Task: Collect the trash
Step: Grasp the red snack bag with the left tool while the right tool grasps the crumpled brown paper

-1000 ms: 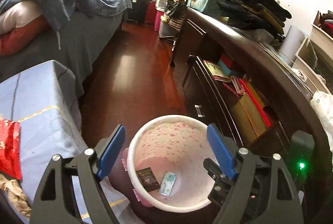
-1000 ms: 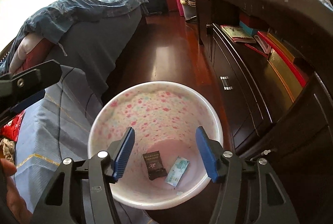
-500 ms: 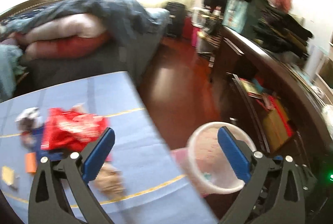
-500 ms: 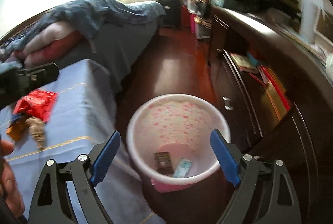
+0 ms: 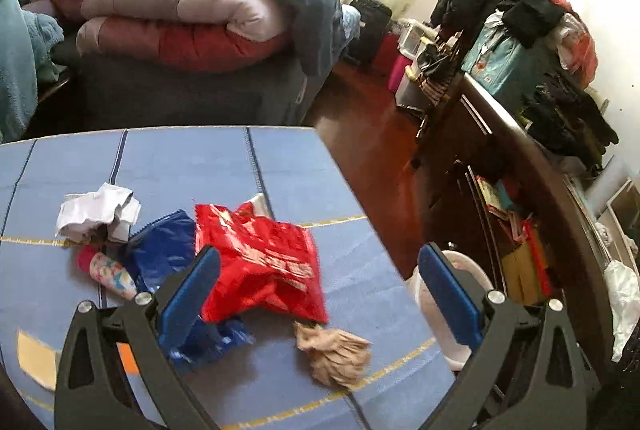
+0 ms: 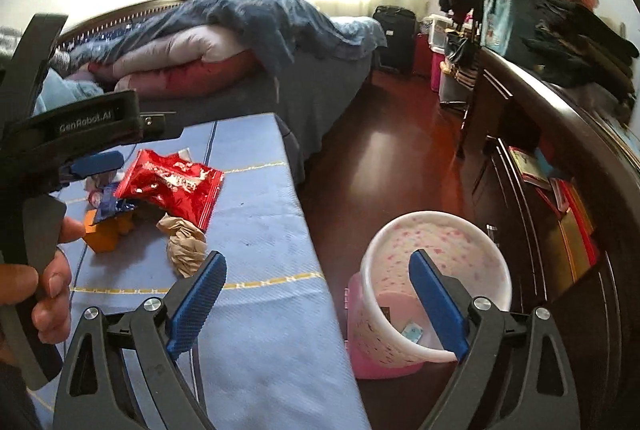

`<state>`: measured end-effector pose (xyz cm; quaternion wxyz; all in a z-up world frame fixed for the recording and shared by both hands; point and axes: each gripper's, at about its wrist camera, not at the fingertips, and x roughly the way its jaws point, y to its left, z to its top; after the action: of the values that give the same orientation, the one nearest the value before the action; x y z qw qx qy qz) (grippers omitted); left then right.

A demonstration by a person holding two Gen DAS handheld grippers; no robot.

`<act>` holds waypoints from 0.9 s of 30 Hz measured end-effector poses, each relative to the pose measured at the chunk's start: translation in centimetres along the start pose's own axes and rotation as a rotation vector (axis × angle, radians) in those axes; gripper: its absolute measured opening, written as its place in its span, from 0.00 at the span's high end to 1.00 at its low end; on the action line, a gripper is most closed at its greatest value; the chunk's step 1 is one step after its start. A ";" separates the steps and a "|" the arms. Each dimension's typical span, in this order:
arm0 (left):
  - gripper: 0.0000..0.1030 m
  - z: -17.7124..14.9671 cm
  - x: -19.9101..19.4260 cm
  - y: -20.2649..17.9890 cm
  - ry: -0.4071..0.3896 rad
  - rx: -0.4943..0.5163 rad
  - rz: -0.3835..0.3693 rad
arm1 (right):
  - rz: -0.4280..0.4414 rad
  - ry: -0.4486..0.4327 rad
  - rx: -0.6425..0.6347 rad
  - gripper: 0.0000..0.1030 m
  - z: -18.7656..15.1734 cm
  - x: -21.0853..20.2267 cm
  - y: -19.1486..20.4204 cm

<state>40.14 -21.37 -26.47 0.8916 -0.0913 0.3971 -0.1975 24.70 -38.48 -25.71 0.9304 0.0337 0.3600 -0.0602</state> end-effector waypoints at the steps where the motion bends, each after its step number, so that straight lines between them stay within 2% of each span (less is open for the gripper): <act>1: 0.04 0.2 0.4 0.3 0.008 0.010 0.006 | 0.002 0.004 -0.002 0.11 0.1 0.2 0.3; 9: 0.05 0.5 3.8 1.0 0.066 0.052 0.050 | 0.037 0.008 0.000 0.11 0.6 0.9 1.7; 11: 0.18 0.4 4.4 0.5 0.069 0.084 0.090 | 0.039 0.014 0.001 0.11 0.6 1.1 1.8; 13: 0.54 0.3 5.0 0.2 0.085 0.115 0.111 | 0.041 0.022 0.003 0.11 0.5 1.1 1.8; 16: 0.70 0.3 5.0 0.5 0.090 0.114 0.092 | 0.044 0.027 0.010 0.11 0.5 1.2 1.8; 19: 0.80 0.3 3.9 0.8 0.075 0.111 0.073 | 0.051 0.030 0.018 0.11 0.6 1.2 1.7; 27: 0.85 -0.3 0.2 1.4 0.028 0.101 0.023 | 0.067 0.025 0.024 0.11 0.5 0.6 2.0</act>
<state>40.38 -20.22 -27.25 0.8917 -0.0387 0.4000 -0.2083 25.75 -36.55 -25.72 0.9268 0.0579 0.3696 -0.0328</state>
